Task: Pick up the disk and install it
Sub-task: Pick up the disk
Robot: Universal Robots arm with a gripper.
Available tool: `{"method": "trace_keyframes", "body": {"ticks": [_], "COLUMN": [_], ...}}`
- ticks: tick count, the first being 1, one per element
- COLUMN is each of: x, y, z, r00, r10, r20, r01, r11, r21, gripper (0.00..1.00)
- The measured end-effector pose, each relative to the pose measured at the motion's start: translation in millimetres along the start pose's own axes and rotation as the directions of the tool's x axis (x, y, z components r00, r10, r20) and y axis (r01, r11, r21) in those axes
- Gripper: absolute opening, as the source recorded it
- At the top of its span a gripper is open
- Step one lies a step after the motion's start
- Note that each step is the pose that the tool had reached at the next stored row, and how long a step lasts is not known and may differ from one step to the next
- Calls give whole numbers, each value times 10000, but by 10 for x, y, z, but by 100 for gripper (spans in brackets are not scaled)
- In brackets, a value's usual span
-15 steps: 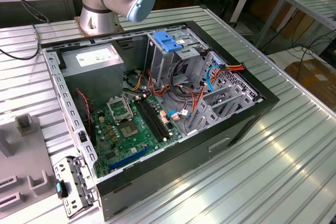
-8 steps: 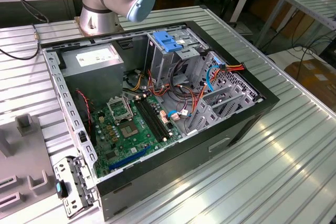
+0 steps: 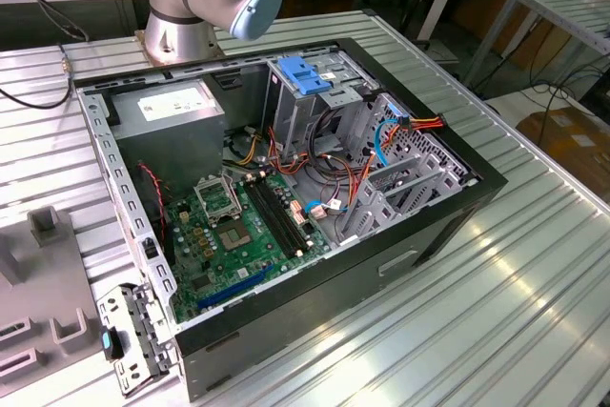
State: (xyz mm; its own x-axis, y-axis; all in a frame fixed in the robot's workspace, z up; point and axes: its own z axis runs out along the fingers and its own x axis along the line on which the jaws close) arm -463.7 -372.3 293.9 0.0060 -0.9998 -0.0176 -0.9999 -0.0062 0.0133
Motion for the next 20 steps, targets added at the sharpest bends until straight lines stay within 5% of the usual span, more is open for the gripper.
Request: {"method": "trace_keyframes", "body": {"ticks": [14,20], "x": [0,-2], "y": [0,1], "z": [1,-99], "r00": [9999,9999], "r10": [117,117], "r20": [2,2], "r01": [-117,-117], "r11": [9999,9999], "r21": [4,3], "gripper": [37,37]}}
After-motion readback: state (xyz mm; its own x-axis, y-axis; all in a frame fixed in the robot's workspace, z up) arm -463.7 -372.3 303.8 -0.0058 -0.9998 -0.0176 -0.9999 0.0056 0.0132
